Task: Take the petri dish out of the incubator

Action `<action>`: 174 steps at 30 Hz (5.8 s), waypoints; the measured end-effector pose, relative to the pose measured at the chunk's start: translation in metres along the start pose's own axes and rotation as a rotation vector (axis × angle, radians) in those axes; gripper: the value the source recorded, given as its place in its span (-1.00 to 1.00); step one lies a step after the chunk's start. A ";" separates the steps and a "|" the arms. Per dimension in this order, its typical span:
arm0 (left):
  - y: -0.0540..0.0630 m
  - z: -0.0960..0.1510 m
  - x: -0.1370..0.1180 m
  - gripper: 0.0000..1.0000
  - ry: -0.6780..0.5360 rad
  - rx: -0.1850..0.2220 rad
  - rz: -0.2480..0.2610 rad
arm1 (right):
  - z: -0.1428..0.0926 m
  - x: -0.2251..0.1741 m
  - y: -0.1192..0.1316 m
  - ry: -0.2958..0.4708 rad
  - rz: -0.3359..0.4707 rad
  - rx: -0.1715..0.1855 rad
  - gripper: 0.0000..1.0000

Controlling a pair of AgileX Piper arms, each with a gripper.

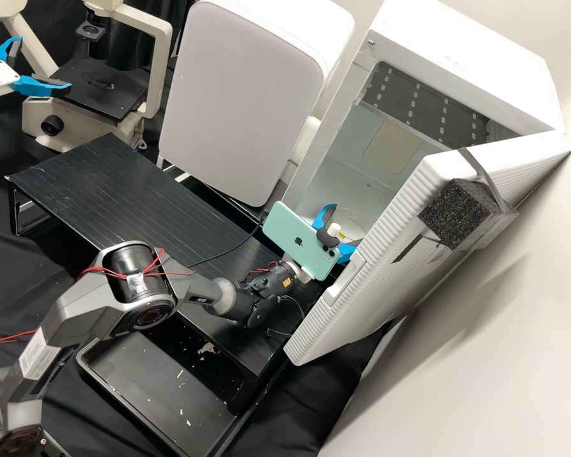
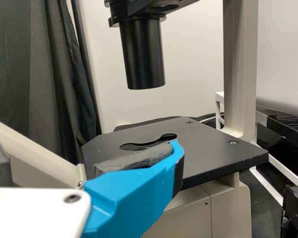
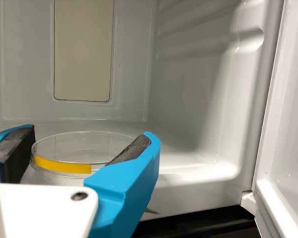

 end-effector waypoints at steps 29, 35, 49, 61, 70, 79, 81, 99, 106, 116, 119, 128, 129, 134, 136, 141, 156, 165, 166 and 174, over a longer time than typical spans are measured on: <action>0.000 0.000 0.000 1.00 0.000 0.000 0.000 | 0.002 0.001 -0.001 -0.017 -0.006 -0.024 1.00; 0.000 0.000 0.000 1.00 0.000 0.000 0.000 | 0.002 0.001 -0.001 -0.017 -0.006 -0.024 1.00; 0.000 0.000 0.000 1.00 0.000 0.000 0.000 | 0.002 0.003 -0.001 -0.028 -0.017 -0.016 1.00; 0.000 0.000 0.000 1.00 0.000 0.000 0.000 | 0.004 0.007 0.002 -0.031 -0.095 0.063 1.00; 0.000 0.000 0.000 1.00 0.000 0.000 0.000 | 0.007 0.009 0.001 -0.036 -0.100 0.086 1.00; 0.000 0.000 0.000 1.00 0.000 0.000 0.000 | 0.008 0.012 0.001 -0.045 -0.111 0.093 -1.00; 0.000 0.000 0.000 1.00 0.000 0.000 0.000 | 0.007 0.013 0.001 -0.042 -0.115 0.092 -1.00; 0.000 0.000 0.000 1.00 0.000 0.000 0.000 | 0.010 0.026 0.003 -0.031 -0.176 0.064 -1.00; 0.000 0.000 0.000 1.00 0.000 0.000 0.000 | 0.012 0.027 0.001 -0.034 -0.179 0.075 -1.00; 0.000 0.000 0.000 1.00 0.000 0.000 0.000 | 0.012 0.028 0.001 -0.033 -0.181 0.075 -1.00; 0.000 0.000 0.000 1.00 0.000 0.000 0.000 | 0.012 0.028 0.001 -0.033 -0.181 0.075 -1.00; 0.000 0.000 0.000 1.00 0.000 0.000 0.000 | 0.011 0.024 0.000 -0.036 -0.185 0.078 -1.00; 0.000 0.000 0.000 1.00 0.000 0.000 0.000 | 0.010 0.022 0.001 -0.035 -0.186 0.079 -1.00; 0.000 0.000 0.000 1.00 0.000 0.000 0.000 | 0.006 0.006 0.005 -0.023 -0.178 0.094 -1.00; 0.000 0.000 0.000 1.00 0.000 0.000 0.000 | 0.005 -0.005 0.009 -0.020 -0.171 0.103 -1.00; 0.000 0.000 0.000 1.00 0.000 0.000 0.000 | 0.001 -0.034 0.022 0.011 -0.133 0.122 -1.00; 0.000 0.000 0.000 1.00 0.000 0.000 0.000 | -0.024 -0.127 0.003 0.078 -0.118 0.242 -1.00; 0.000 0.000 0.000 1.00 0.000 0.000 0.000 | -0.059 -0.177 -0.027 0.106 -0.213 0.200 -1.00; 0.000 0.000 0.000 1.00 0.000 0.000 0.000 | -0.062 -0.181 -0.029 0.110 -0.220 0.188 -1.00; 0.000 0.000 0.000 1.00 0.000 0.000 0.000 | -0.078 -0.216 -0.051 0.151 -0.301 0.093 -1.00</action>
